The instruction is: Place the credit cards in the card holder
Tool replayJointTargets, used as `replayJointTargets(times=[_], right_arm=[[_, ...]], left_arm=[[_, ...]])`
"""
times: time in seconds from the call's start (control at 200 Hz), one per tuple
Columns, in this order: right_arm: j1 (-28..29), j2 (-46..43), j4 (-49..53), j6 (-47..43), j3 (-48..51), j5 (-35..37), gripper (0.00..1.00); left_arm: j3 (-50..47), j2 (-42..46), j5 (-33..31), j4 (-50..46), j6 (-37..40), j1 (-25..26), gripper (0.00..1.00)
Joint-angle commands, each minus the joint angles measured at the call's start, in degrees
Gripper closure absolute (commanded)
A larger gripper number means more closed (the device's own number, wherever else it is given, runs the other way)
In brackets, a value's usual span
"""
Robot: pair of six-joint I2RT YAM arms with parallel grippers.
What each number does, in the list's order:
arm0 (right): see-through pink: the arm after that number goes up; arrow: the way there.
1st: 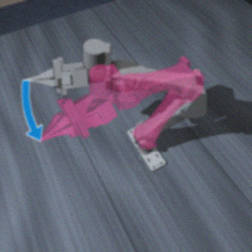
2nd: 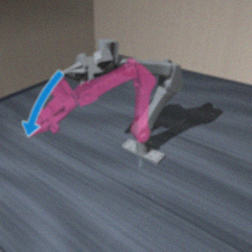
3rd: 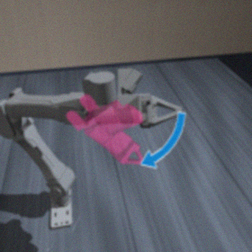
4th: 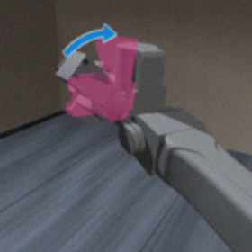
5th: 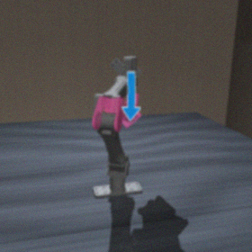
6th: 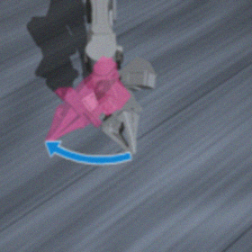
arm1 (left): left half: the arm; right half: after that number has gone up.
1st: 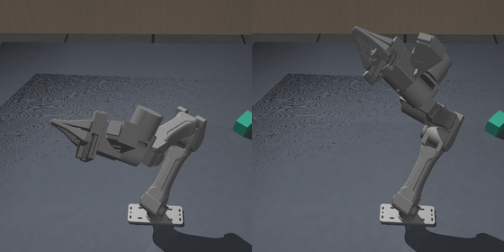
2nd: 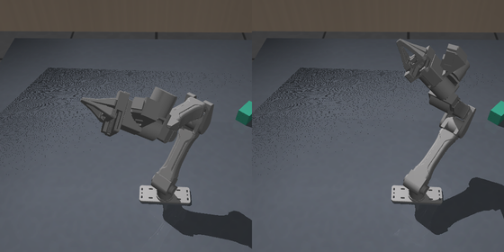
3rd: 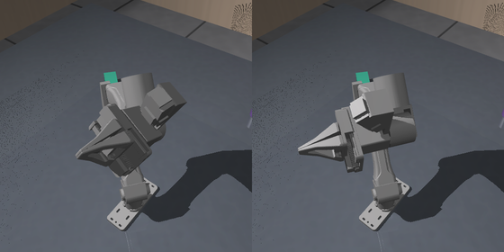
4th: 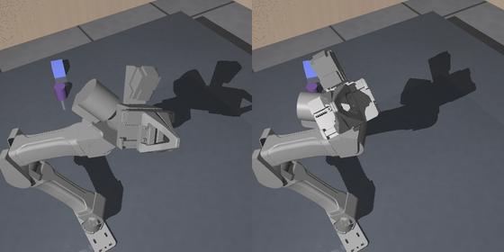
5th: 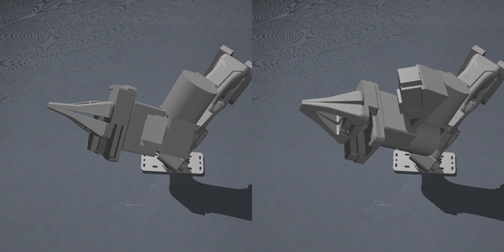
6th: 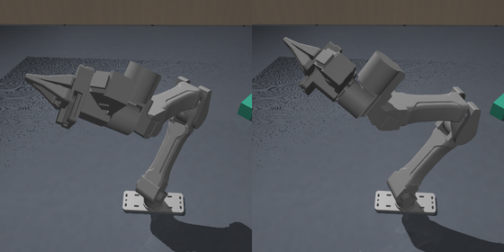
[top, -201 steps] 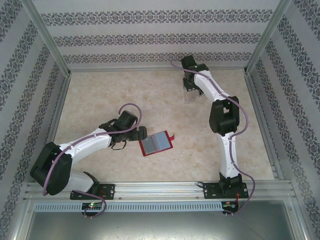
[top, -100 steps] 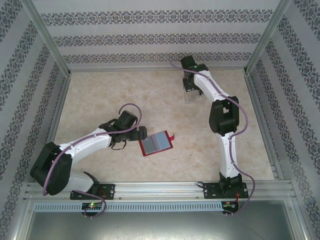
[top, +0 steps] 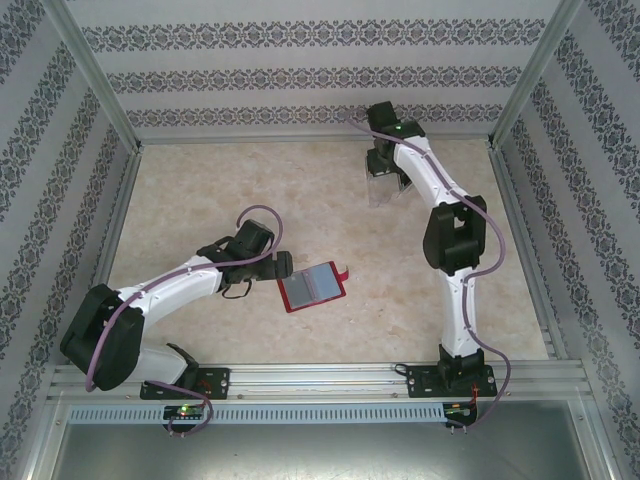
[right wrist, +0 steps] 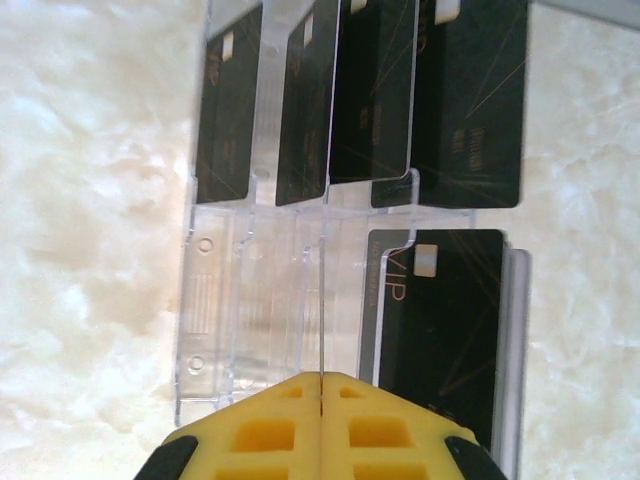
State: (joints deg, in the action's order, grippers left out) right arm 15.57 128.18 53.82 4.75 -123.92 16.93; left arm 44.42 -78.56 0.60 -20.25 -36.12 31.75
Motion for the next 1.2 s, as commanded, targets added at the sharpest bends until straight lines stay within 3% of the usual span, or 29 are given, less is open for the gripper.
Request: replayJointTargets(times=[0.0, 0.255, 0.41, 0.729, 0.954, 1.194], right_arm=[[0.65, -4.68, 0.60, 1.26, -1.14, -1.30, 1.00], [1.13, -14.95, -4.39, 5.10, 8.71, -8.85, 1.00], [1.04, -25.25, -12.47, 11.15, 22.48, -20.06, 1.00], [2.95, -44.26, -31.17, 24.63, 54.11, -43.16, 1.00], [8.41, -52.56, -41.28, 29.60, 71.47, -45.31, 1.00], [14.51, -54.17, -52.53, 35.55, 84.10, -43.87, 1.00]], left_arm=[[2.20, 1.08, -1.53, -2.56, 1.87, -0.79, 0.00], [3.73, 1.13, 0.02, -5.86, 3.24, -0.74, 0.00], [3.60, 0.81, 1.05, -7.21, 2.89, 0.87, 0.00], [3.47, -3.40, -2.23, -7.40, -1.05, 9.50, 0.00], [2.37, -6.96, -7.68, -9.38, -3.09, 12.77, 0.00], [0.28, -7.36, -10.92, -11.90, -4.16, 12.99, 0.00]])
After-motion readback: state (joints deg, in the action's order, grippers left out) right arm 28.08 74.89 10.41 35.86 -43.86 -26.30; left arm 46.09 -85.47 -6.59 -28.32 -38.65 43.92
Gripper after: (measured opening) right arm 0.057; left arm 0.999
